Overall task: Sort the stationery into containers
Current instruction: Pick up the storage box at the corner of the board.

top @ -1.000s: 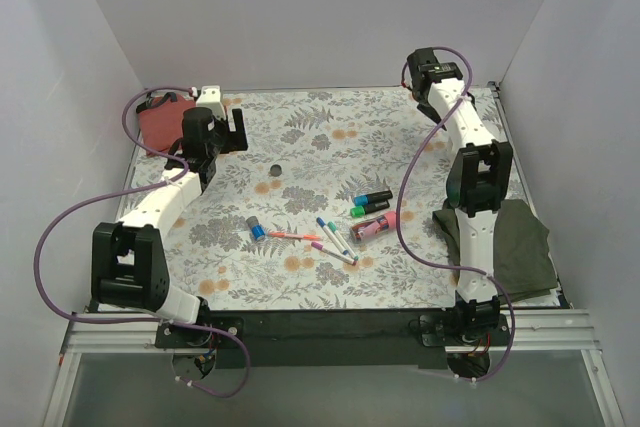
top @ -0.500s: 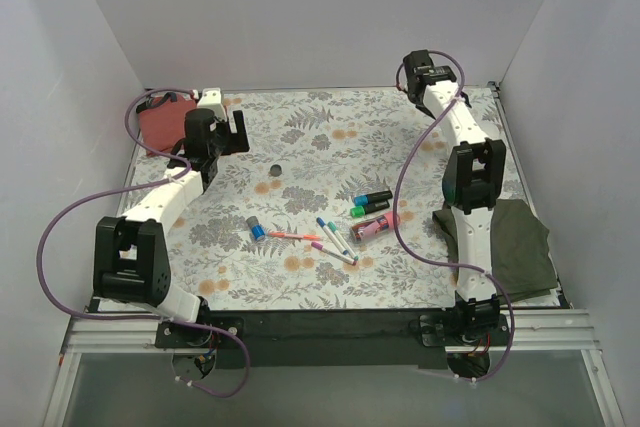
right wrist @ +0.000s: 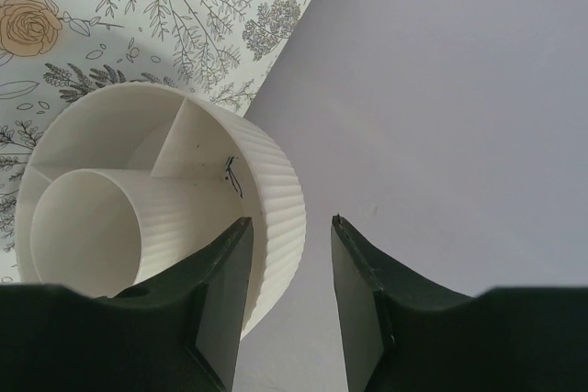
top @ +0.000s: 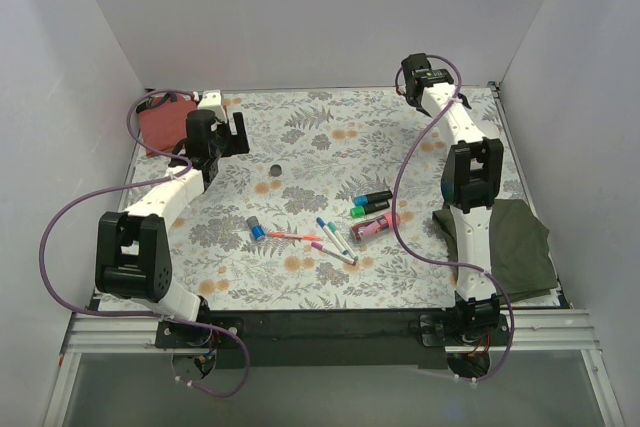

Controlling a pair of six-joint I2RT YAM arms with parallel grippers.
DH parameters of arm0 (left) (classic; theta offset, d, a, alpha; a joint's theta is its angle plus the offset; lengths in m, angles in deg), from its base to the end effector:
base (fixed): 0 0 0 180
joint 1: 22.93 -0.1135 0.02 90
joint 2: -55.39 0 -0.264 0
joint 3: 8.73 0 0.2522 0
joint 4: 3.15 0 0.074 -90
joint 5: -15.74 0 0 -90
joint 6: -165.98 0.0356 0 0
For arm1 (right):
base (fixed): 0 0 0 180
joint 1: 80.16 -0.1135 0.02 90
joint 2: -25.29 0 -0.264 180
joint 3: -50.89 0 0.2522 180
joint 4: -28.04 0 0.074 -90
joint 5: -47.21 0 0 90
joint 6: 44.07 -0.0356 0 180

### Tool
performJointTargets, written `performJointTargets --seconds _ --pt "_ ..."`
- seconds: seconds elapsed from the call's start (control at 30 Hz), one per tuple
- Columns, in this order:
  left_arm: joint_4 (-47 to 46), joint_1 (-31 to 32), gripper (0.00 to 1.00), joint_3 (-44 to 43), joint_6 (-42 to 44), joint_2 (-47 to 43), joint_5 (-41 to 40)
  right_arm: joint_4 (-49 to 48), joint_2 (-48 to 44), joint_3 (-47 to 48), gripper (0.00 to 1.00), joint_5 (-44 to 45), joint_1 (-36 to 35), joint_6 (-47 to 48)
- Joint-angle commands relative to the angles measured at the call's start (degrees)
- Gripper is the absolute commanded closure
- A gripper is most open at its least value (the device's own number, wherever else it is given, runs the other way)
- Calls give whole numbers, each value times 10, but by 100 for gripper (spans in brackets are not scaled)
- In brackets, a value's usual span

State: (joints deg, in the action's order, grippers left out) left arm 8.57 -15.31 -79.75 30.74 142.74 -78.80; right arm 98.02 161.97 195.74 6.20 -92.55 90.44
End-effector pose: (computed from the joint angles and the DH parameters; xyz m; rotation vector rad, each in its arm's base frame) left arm 0.3438 -0.0431 0.2548 -0.7224 1.9663 -0.4852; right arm 0.5016 0.0827 0.2447 -0.9795 2.4337 -1.3222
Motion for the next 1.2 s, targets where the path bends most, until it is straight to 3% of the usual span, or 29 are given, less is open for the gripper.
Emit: performJointTargets --seconds 0.0,0.63,0.7,0.93,1.17 --pt "-4 -4 18 -9 -5 -1 -5 -20 3 -10 54 24 3 23" --pt "-7 -6 18 -6 -11 5 -12 -23 18 -41 64 43 5 49" --pt "-7 -6 18 -6 -12 5 -12 -23 21 -38 67 45 6 50" --pt "-8 -8 18 -7 -16 10 -11 -23 24 -36 97 53 9 52" --pt "1 -11 18 -12 -10 11 -11 -23 -10 -13 99 49 4 83"
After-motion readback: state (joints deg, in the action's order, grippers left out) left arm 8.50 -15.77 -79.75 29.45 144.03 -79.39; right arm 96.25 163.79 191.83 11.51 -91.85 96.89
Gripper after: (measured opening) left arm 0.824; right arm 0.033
